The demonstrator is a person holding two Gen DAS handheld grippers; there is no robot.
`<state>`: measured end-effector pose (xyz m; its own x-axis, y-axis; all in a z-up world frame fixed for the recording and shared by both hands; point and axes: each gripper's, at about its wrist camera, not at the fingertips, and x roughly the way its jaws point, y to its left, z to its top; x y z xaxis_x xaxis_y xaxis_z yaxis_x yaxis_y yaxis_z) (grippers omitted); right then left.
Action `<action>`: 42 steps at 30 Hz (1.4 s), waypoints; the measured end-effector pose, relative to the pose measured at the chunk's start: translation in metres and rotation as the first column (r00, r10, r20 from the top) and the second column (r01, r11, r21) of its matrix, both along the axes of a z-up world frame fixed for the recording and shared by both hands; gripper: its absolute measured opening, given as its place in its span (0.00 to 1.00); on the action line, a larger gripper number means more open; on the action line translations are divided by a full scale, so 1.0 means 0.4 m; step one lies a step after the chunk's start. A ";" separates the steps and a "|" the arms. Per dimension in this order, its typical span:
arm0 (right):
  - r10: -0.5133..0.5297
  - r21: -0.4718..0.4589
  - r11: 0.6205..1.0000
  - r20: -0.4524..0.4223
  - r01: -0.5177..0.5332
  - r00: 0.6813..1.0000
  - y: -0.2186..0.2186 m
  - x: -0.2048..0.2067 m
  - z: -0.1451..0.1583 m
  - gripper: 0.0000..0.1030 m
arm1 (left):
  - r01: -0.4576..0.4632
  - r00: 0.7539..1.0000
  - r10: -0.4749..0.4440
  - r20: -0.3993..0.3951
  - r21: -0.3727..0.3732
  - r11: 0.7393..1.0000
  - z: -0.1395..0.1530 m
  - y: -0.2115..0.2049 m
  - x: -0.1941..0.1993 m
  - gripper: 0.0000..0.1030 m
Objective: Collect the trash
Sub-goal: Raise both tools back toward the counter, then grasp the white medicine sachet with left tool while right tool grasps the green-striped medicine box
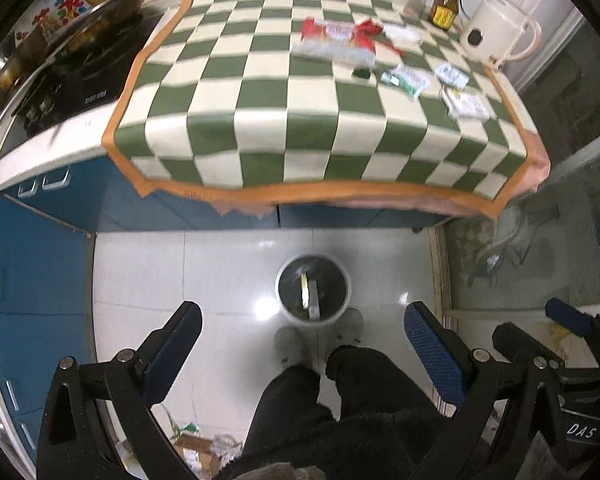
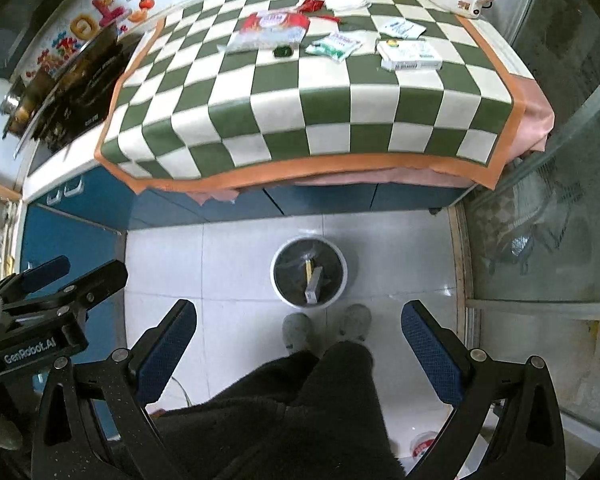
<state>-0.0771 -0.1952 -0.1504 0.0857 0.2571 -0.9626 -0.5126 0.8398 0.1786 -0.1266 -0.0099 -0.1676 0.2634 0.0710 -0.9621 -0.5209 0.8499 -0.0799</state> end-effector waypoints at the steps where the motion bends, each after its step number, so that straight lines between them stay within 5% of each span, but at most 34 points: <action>1: -0.004 0.011 1.000 -0.001 0.004 1.000 0.005 0.023 0.004 1.00 | -0.001 1.000 0.001 0.010 0.014 1.000 0.009 0.005 0.019 1.00; 9: -0.121 0.061 0.991 0.054 0.118 0.991 0.025 0.391 -0.030 1.00 | -0.042 0.999 0.034 0.041 0.194 0.980 0.030 0.066 0.324 1.00; 18: -0.052 -0.097 0.994 0.035 0.055 0.998 0.111 0.909 -0.264 1.00 | -0.029 0.993 0.058 -0.105 0.254 0.967 -0.108 0.110 0.714 1.00; 27: 0.123 -0.184 0.974 -0.072 -0.134 0.990 0.240 1.034 -0.444 1.00 | 0.006 0.971 0.041 -0.236 0.193 0.981 -0.232 0.131 0.870 1.00; 31: 0.150 -0.206 0.967 -0.020 -0.151 0.988 0.246 1.051 -0.446 0.99 | 0.062 0.973 -0.033 -0.230 0.121 0.991 -0.262 0.115 0.922 1.00; 36: 0.072 -0.226 0.972 0.010 -0.068 0.997 0.153 1.107 -0.441 0.94 | 0.202 0.953 -0.188 -0.236 0.034 0.979 -0.314 0.064 1.001 0.79; 39: 0.006 -0.227 0.974 -0.012 -0.009 1.000 0.080 1.145 -0.444 0.94 | 0.251 0.940 -0.244 -0.240 -0.003 0.968 -0.342 0.043 1.028 0.51; 40: -0.007 -0.230 0.973 -0.015 0.004 1.000 0.063 1.155 -0.445 0.94 | 0.259 0.938 -0.255 -0.234 -0.016 0.966 -0.340 0.041 1.032 0.31; 42: -0.023 -0.225 0.974 -0.013 0.019 1.000 0.046 1.164 -0.445 0.94 | 0.270 0.935 -0.269 -0.229 -0.030 0.962 -0.334 0.033 1.034 0.16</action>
<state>0.3886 -0.1766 -0.3285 0.0733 0.0322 -0.9968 -0.4931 0.8699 -0.0081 0.2870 0.0035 -0.3014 0.0451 0.0295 -0.9985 -0.2763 0.9609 0.0159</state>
